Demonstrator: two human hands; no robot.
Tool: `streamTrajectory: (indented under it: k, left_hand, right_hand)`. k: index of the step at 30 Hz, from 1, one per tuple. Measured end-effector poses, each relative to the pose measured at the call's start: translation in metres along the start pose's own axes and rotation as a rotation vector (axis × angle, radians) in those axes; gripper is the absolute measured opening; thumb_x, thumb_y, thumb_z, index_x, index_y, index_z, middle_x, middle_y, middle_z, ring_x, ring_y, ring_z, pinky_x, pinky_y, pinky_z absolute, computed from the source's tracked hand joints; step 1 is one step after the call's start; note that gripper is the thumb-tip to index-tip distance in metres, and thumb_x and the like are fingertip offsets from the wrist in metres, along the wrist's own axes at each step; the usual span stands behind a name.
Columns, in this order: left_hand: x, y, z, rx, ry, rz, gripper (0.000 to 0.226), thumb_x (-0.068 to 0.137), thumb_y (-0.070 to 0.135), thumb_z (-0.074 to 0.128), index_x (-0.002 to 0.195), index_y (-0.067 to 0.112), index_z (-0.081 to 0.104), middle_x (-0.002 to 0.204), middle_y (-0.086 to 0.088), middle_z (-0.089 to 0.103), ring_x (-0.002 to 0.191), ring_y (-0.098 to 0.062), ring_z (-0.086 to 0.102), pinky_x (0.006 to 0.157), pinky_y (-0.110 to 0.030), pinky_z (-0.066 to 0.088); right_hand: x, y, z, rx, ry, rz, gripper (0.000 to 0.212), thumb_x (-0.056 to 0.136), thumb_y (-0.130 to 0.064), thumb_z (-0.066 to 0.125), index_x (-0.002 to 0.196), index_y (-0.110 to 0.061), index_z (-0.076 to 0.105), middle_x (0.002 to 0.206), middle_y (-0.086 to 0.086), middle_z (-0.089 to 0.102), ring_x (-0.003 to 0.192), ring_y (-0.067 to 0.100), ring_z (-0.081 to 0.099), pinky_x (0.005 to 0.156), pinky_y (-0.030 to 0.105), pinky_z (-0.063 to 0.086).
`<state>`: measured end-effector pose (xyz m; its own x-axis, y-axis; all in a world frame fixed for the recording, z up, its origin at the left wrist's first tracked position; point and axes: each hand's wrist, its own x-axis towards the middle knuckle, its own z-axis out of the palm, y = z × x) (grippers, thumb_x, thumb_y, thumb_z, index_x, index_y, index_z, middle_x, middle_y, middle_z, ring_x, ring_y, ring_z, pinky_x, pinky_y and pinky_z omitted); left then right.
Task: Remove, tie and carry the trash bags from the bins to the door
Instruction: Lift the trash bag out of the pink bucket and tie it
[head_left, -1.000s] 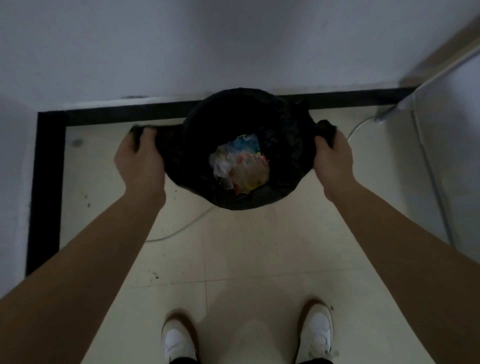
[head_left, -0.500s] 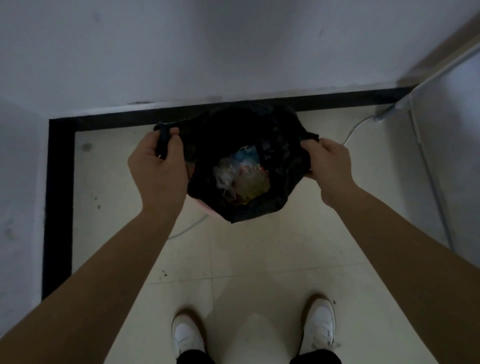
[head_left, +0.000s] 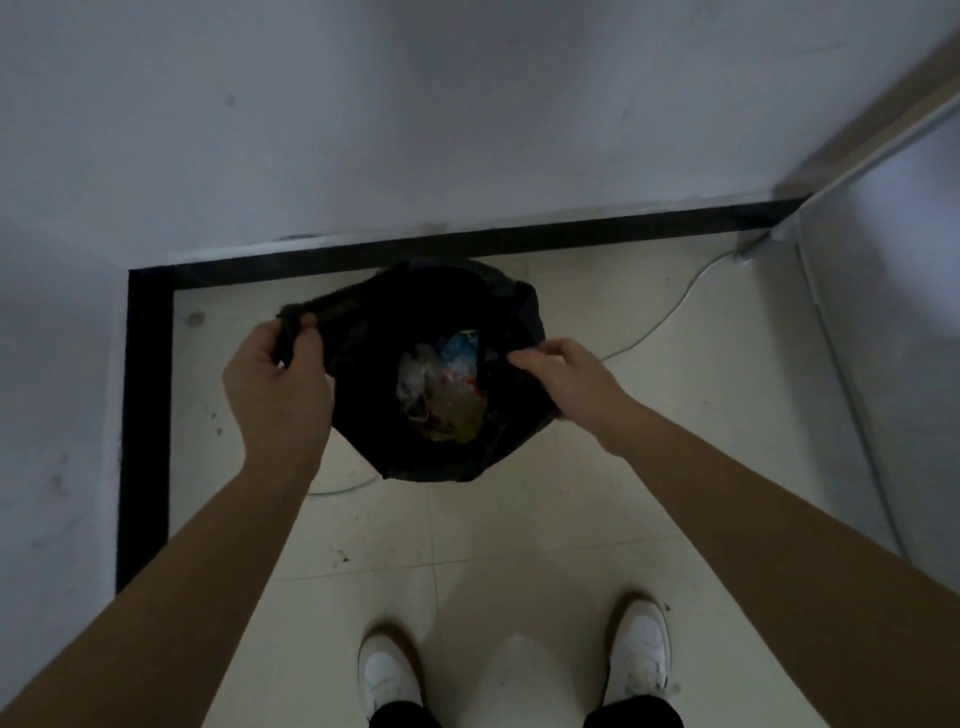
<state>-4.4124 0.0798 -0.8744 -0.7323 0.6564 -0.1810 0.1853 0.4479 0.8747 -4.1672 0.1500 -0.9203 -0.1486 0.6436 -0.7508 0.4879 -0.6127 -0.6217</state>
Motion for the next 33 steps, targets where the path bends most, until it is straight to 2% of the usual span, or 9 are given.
streamTrajectory:
  k: [5,10,12,15,20,23,27,29,33]
  left_hand:
    - [-0.009,-0.022,-0.007,0.240,-0.050,-0.020,0.015,0.091,0.017,0.062,0.104,0.016,0.067,0.079,0.006,0.060,0.071,-0.011,0.057,0.067,-0.028,0.044]
    - [0.010,-0.071,-0.003,0.350,-0.159,-0.386,0.095,0.063,0.055,0.077,0.142,0.017,0.040,0.130,-0.009,0.054,0.097,-0.027,0.065,0.078,-0.042,0.059]
    - [0.008,-0.089,0.003,0.416,-0.304,-0.483,0.112,0.064,0.058,0.082,0.151,0.012,0.027,0.140,-0.008,0.048,0.110,-0.032,0.061,0.077,-0.041,0.059]
    - [0.003,-0.112,0.013,0.456,-0.409,-0.515,0.088,0.071,0.054,0.080,0.133,0.005,0.039,0.123,-0.017,0.060,0.100,-0.037,0.066,0.083,-0.048,0.058]
    - [-0.011,-0.123,0.031,0.871,-0.244,-0.341,0.042,0.095,0.029,0.056,0.122,-0.001,0.042,0.112,-0.025,0.062,0.103,-0.044,0.062,0.076,-0.043,0.044]
    - [-0.013,-0.117,0.041,0.841,-0.215,-0.369,0.041,0.095,0.021,0.057,0.124,-0.003,0.041,0.117,-0.027,0.060,0.108,-0.044,0.059,0.077,-0.044,0.044]
    - [-0.013,-0.107,0.051,0.706,-0.212,-0.422,0.042,0.095,0.018,0.056,0.126,-0.005,0.039,0.124,-0.026,0.058,0.115,-0.043,0.057,0.090,-0.045,0.045]
    - [-0.014,-0.104,0.054,0.618,-0.169,-0.437,0.040,0.096,0.019,0.055,0.125,-0.005,0.040,0.123,-0.026,0.059,0.113,-0.043,0.058,0.092,-0.045,0.046]
    - [-0.005,-0.103,0.062,0.363,-0.112,-0.483,0.037,0.094,0.022,0.056,0.117,-0.004,0.044,0.112,-0.025,0.062,0.099,-0.040,0.064,0.084,-0.051,0.055]
  right_hand:
    - [0.017,0.021,0.005,-0.534,0.089,-0.036,0.053,0.101,-0.039,0.048,0.056,-0.012,0.041,0.057,0.003,0.046,0.061,0.021,0.051,0.045,0.023,0.028]
    - [0.030,0.033,0.012,-0.352,0.227,-0.015,0.041,0.091,-0.029,0.062,0.058,-0.014,0.043,0.059,0.000,0.046,0.057,0.014,0.046,0.054,0.028,0.035]
    - [0.031,0.038,0.014,-0.255,0.305,0.010,0.022,0.085,-0.027,0.070,0.086,-0.012,0.053,0.077,-0.002,0.051,0.071,0.014,0.051,0.067,0.027,0.043]
    - [0.035,0.043,0.009,-0.069,0.328,0.078,0.044,0.089,-0.030,0.063,0.127,-0.015,0.048,0.104,0.000,0.051,0.093,0.018,0.053,0.078,0.028,0.044]
    - [0.047,0.030,0.005,-0.120,0.299,0.031,0.032,0.098,-0.032,0.044,0.084,-0.010,0.061,0.087,0.007,0.063,0.090,0.026,0.062,0.072,0.030,0.044]
    - [0.042,-0.001,0.014,-0.155,0.539,-0.361,0.034,0.094,-0.006,0.037,0.112,-0.007,0.065,0.103,0.004,0.066,0.097,0.018,0.062,0.082,0.021,0.047]
    - [0.004,-0.040,0.046,-0.027,0.446,-0.924,0.044,0.083,-0.002,0.032,0.117,-0.011,0.059,0.094,-0.004,0.063,0.080,0.001,0.056,0.076,0.016,0.047]
    - [-0.012,-0.031,0.055,0.015,0.391,-0.899,0.039,0.087,-0.003,0.033,0.113,-0.014,0.059,0.086,-0.012,0.060,0.073,0.001,0.055,0.067,0.022,0.048]
    - [-0.017,0.019,0.045,0.037,0.347,-0.378,0.023,0.096,-0.021,0.049,0.118,-0.017,0.053,0.081,-0.012,0.060,0.072,0.004,0.059,0.063,0.027,0.047]
